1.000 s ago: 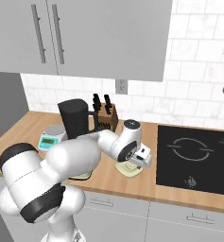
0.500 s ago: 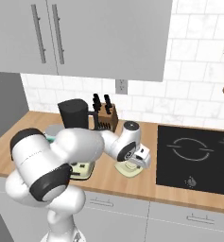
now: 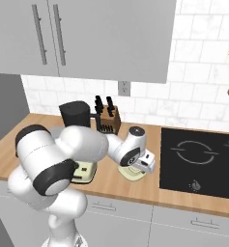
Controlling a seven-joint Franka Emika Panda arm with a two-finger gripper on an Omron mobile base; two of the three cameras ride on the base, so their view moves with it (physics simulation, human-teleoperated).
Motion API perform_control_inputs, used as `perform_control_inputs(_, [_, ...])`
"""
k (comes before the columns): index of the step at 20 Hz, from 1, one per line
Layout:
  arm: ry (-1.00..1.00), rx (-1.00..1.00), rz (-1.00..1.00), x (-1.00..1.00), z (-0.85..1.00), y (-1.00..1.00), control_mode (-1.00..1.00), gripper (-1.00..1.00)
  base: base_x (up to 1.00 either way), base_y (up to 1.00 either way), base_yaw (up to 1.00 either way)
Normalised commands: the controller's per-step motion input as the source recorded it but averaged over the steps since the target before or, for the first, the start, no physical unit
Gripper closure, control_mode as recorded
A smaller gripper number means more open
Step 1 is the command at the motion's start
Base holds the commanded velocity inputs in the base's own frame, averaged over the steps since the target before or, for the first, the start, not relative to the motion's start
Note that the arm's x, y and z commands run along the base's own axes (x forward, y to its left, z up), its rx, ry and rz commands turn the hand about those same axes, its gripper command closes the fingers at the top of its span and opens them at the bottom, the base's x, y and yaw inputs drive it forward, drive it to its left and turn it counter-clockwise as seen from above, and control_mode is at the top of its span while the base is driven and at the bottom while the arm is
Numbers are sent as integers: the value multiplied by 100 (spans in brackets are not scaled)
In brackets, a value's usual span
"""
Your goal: Close the lid blender by securely placing the lid on top.
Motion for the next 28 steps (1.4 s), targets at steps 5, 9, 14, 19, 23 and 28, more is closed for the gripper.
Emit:
perform_control_inputs(5, [0, 0, 0, 1, -11, 0, -100, 100, 0, 0, 0])
perform_control_inputs(9, [0, 0, 0, 0, -1, 0, -100, 100, 0, 0, 0])
perform_control_inputs(14, [0, 0, 0, 0, 2, 0, -100, 100, 0, 0, 0])
perform_control_inputs(19, [0, 3, 0, -31, 56, 0, -100, 100, 0, 0, 0])
perform_control_inputs(23, [-8, 11, -1, -82, 96, -4, -100, 100, 0, 0, 0])
perform_control_inputs(28, [-14, 4, -3, -76, 100, 4, -100, 100, 0, 0, 0])
